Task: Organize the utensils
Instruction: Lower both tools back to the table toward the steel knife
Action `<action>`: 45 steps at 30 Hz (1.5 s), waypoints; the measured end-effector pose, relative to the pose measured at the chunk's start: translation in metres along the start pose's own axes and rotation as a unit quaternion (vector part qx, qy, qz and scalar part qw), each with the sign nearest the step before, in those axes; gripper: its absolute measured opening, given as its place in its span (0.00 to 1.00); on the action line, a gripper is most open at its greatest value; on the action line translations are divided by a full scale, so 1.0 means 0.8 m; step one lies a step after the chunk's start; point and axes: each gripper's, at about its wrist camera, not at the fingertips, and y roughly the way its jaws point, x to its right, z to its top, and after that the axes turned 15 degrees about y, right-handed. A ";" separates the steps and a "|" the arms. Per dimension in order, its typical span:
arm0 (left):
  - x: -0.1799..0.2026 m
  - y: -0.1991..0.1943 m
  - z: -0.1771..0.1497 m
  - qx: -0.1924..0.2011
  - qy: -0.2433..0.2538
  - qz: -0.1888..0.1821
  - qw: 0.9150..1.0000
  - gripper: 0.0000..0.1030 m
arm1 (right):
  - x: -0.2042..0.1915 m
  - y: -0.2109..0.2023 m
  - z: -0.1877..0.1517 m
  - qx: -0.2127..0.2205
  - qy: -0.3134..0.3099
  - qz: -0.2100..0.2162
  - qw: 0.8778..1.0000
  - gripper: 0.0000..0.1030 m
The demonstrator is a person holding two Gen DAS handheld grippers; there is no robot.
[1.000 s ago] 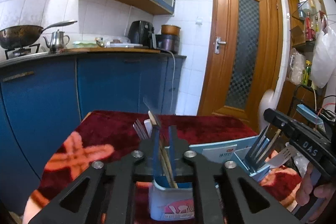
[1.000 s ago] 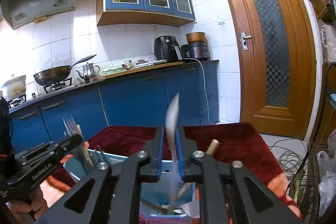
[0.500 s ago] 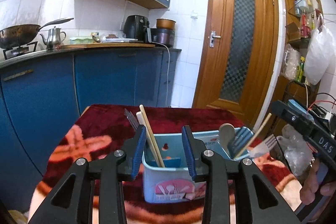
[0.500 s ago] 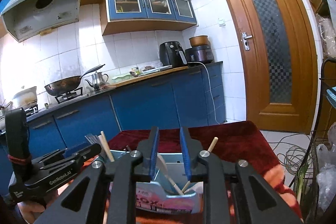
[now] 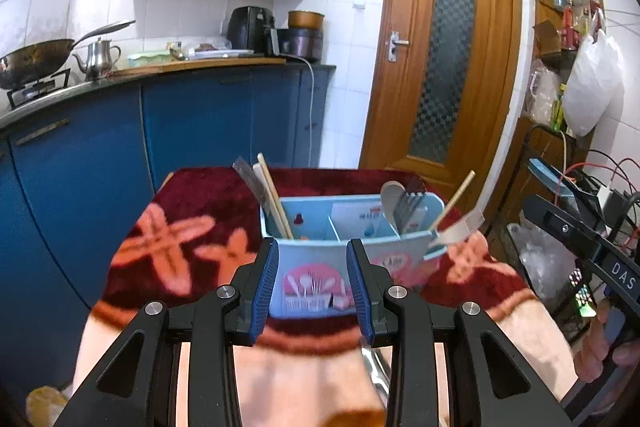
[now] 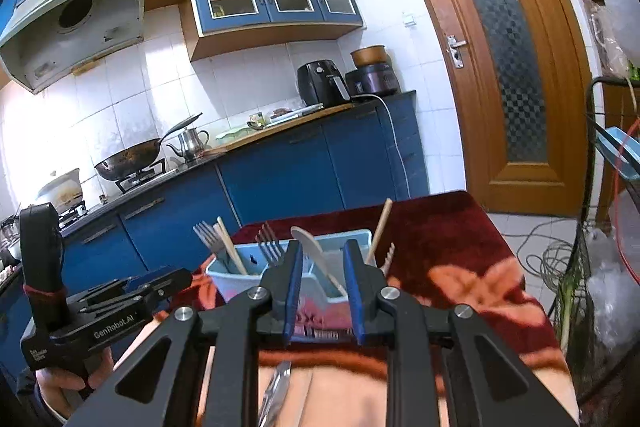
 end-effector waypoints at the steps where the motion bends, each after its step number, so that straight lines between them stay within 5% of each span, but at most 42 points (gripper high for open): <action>1: 0.001 -0.004 -0.003 -0.005 -0.001 -0.002 1.000 0.35 | 0.001 -0.006 -0.004 -0.003 0.002 -0.002 1.000 0.23; 24: 0.052 0.010 -0.069 -0.128 -0.003 -0.040 0.991 0.37 | 0.047 -0.043 -0.074 -0.094 0.039 -0.033 0.994 0.40; 45: 0.089 0.079 -0.091 -0.233 -0.019 -0.117 0.965 0.37 | 0.089 -0.046 -0.081 -0.116 0.074 -0.042 0.990 0.47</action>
